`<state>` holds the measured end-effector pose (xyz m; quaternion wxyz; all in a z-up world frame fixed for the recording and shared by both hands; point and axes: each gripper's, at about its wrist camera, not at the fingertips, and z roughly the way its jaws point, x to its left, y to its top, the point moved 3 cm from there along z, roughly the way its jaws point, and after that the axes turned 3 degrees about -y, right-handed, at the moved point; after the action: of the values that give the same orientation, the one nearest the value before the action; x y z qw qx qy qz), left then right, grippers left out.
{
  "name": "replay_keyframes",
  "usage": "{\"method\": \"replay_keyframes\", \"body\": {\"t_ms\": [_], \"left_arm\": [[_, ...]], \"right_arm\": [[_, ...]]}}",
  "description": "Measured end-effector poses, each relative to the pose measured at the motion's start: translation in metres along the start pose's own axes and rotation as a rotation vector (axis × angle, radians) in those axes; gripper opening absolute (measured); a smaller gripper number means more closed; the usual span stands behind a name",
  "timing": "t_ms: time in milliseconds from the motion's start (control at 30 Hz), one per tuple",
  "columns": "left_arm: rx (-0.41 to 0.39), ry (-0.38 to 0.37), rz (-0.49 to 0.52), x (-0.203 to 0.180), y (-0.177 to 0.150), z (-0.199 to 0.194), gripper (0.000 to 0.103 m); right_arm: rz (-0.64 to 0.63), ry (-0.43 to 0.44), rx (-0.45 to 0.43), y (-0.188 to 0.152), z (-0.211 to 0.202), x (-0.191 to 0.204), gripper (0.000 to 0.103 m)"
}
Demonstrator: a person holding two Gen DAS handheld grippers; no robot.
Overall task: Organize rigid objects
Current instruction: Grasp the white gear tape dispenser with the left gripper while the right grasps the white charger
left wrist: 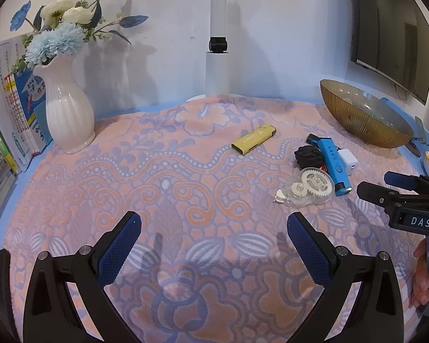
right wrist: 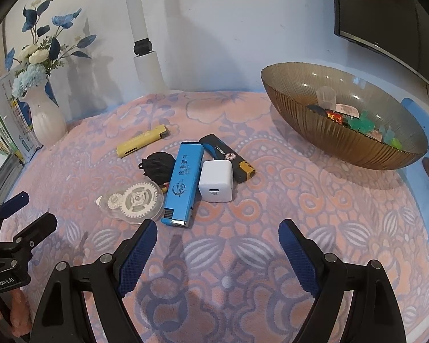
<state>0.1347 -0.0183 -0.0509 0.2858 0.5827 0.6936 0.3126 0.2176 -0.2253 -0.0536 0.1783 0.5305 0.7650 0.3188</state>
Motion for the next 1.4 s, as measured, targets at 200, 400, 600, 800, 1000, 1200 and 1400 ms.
{"method": "replay_keyframes", "body": {"t_ms": [200,400,600,800,1000,1200,1400], "left_arm": [[0.011,-0.006,0.007,0.000,0.001,0.004,0.102],[0.089,-0.196,0.096,-0.023,0.005,0.004,0.102],[0.092,-0.309,0.349,-0.063,0.028,0.003,0.098],[0.170,-0.431,0.427,-0.073,0.038,0.039,0.089],[0.250,-0.507,0.431,-0.075,0.033,0.073,0.071],[0.259,-0.503,0.481,-0.093,0.027,0.076,0.069],[0.243,-0.507,0.479,-0.094,0.028,0.076,0.055]], "right_arm": [[0.025,0.017,-0.010,0.001,-0.002,-0.004,0.086],[0.044,0.077,0.012,0.003,-0.002,-0.008,0.070],[0.189,0.173,0.114,0.008,0.009,-0.026,0.045],[0.179,0.176,0.149,0.026,0.025,-0.021,0.045],[0.099,0.054,0.088,0.041,0.038,-0.008,0.039],[0.063,0.002,0.048,0.042,0.037,-0.003,0.039],[0.122,0.020,0.068,0.036,0.041,-0.012,0.039]]}}
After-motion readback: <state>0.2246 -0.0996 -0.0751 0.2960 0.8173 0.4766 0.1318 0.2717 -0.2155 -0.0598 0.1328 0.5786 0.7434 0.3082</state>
